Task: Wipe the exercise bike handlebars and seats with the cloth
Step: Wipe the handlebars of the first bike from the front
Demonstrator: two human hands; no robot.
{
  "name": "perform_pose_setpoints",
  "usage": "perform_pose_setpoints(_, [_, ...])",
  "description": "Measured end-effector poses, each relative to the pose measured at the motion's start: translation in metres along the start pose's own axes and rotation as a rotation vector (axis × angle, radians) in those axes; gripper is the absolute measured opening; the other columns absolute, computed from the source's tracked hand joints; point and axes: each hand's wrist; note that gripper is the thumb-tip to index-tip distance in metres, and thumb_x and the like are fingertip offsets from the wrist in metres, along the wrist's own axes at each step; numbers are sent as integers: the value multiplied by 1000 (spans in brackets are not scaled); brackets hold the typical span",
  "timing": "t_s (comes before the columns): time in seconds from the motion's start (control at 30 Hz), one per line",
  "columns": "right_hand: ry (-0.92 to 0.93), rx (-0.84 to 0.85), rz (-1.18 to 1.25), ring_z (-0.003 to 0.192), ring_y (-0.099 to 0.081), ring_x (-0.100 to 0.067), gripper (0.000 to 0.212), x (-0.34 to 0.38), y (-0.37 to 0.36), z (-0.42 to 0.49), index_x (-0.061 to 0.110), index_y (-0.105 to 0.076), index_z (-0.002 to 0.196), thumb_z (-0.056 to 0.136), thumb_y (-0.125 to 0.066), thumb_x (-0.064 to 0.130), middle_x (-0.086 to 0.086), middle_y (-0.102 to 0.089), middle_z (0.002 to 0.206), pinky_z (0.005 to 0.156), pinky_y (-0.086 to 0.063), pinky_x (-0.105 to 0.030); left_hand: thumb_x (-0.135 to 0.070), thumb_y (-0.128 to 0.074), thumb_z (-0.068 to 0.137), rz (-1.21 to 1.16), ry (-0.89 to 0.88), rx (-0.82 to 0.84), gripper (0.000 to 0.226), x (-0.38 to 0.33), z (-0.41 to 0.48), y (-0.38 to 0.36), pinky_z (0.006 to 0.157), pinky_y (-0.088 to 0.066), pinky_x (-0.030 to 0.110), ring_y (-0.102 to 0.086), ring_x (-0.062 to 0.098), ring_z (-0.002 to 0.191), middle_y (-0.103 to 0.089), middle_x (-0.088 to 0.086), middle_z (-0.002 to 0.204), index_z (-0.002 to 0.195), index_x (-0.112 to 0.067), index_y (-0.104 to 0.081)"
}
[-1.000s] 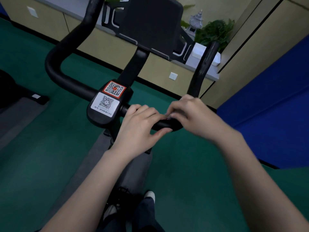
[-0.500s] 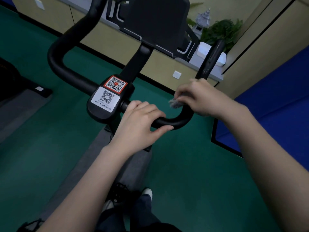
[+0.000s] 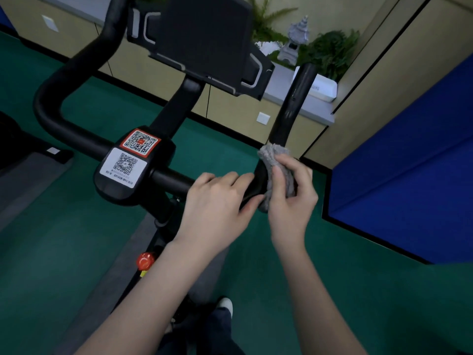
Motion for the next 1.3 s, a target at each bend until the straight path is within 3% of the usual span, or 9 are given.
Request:
perform_pose_setpoints(0.1, [-57, -50, 58, 104, -59, -18, 27, -2, -1, -4, 23, -63, 98, 89, -57, -2, 7, -62, 100, 93, -46, -27, -44, -55, 85, 13, -30, -26, 39, 0, -2, -3, 68, -51, 33, -62, 25, 61, -68, -2, 77, 107, -15, -68])
perform_pose_setpoints(0.27, [-155, -91, 98, 106, -60, -26, 15, -9, -6, 19, 2, -64, 101, 90, -56, -4, -14, -64, 103, 96, -46, -43, -43, -59, 86, 11, -42, -81, 38, 1, -4, -6, 64, -47, 32, -59, 21, 59, -65, -4, 74, 110, -16, -69])
perform_pose_setpoints(0.5, [-183, -79, 169, 108, -59, -22, 18, -15, -2, 6, 10, -61, 101, 91, -55, -4, -13, -63, 107, 99, -46, -40, -43, -58, 88, 4, -42, -113, 37, 0, -5, -9, 64, -45, 31, -60, 19, 60, -66, -6, 76, 110, -16, -70])
perform_pose_setpoints(0.67, [-251, -135, 213, 107, -60, -24, 15, -19, -7, 19, 4, -61, 104, 92, -55, -2, -15, -64, 109, 98, -45, -45, -45, -55, 90, -2, -31, -113, 39, 0, -6, -10, 63, -44, 32, -58, 19, 60, -65, -6, 76, 111, -17, -70])
perform_pose_setpoints(0.77, [-289, -122, 265, 106, -61, -19, 17, -21, -3, 0, 15, -60, 106, 94, -55, 4, -9, -64, 109, 95, -48, -38, -46, -55, 90, -4, -14, -107, 38, -1, -6, -11, 63, -42, 31, -59, 19, 61, -66, -7, 77, 111, -18, -70])
perform_pose_setpoints(0.9, [-449, -210, 371, 93, -62, 2, 17, -26, -8, 18, 16, -59, 104, 94, -55, 4, 4, -64, 101, 82, -47, -15, -47, -53, 91, -7, -6, -99, 39, -1, -6, -12, 64, -41, 31, -60, 19, 63, -65, -7, 77, 112, -18, -69])
perform_pose_setpoints(1.03, [-600, -237, 488, 99, -63, -5, 14, -31, -15, 35, 14, -59, 106, 95, -54, 7, -2, -64, 108, 88, -49, -19, -47, -53, 91, -9, 0, -107, 39, -1, -8, -13, 64, -40, 31, -61, 19, 66, -67, -8, 82, 112, -19, -70])
perform_pose_setpoints(1.13, [-699, -162, 544, 109, -62, -20, 13, -31, -14, 22, 20, -61, 102, 97, -52, 11, -9, -65, 114, 96, -49, -32, -47, -55, 90, -25, 11, -130, 38, -1, -8, -14, 65, -39, 30, -59, 19, 64, -68, -9, 85, 111, -20, -70])
perform_pose_setpoints(1.3, [-855, -15, 709, 93, -66, -21, 14, -31, -6, 16, 15, -62, 100, 98, -49, 9, -9, -70, 100, 89, -54, -36, -50, -55, 88, -51, 37, -131, 38, -2, -9, -12, 67, -38, 27, -53, 15, 64, -68, -13, 86, 112, -24, -70])
Point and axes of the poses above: each hand's wrist, its own z-axis towards the middle knuckle, its own y-axis out of the back of the hand, x = y × z
